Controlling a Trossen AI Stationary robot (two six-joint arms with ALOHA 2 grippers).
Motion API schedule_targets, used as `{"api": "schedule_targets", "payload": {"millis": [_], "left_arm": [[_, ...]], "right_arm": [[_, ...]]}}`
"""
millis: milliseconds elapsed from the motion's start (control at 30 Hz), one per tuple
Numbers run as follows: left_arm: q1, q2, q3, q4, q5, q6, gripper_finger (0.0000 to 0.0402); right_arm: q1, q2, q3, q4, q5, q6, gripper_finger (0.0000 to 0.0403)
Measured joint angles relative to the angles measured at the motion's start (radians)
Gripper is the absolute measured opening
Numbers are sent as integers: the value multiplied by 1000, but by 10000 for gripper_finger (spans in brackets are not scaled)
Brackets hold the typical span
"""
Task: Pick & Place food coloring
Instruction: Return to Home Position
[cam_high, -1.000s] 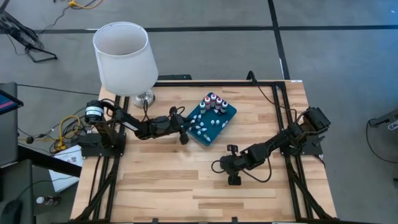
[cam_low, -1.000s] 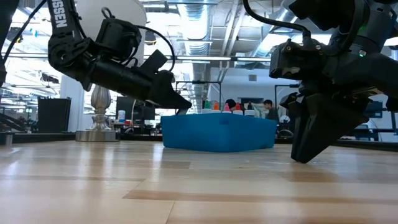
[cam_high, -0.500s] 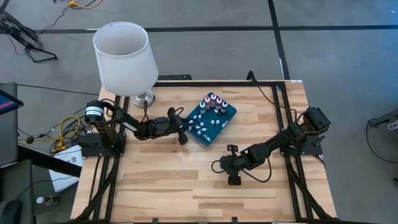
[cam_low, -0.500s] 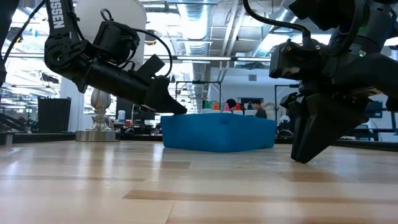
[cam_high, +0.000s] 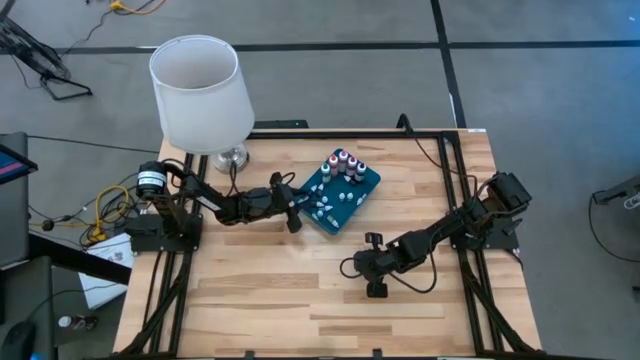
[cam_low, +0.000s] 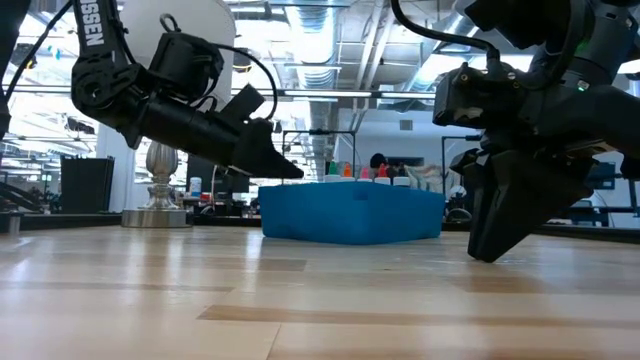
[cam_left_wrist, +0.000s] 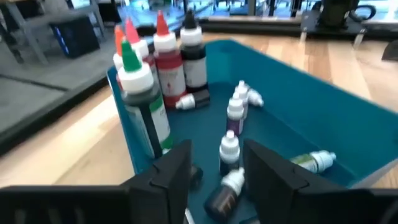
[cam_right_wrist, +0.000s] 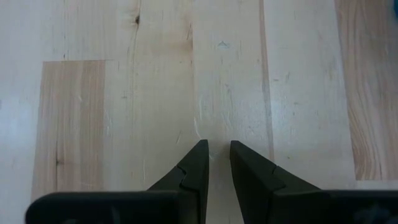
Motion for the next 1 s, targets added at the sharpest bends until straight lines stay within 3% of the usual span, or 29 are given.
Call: {"api": "schedule_targets", "payload": {"millis": [267, 467, 667, 767, 1000], "left_arm": [[-27, -35, 29, 87, 0, 39, 141], [-68, -138, 34, 52, 45, 159, 142], [-34, -236, 34, -33, 156, 174, 142], [10, -271, 34, -121, 232, 157, 142], [64, -350, 34, -248, 347, 150, 142]], "right_arm": [[-2, 3, 30, 42, 21, -100, 59], [-2, 3, 136, -145, 29, -199, 59], [-2, -20, 199, -234, 236, -246, 59], [-10, -80, 202, -212, 308, -279, 59], [-63, -341, 134, -124, 314, -359, 59]]}}
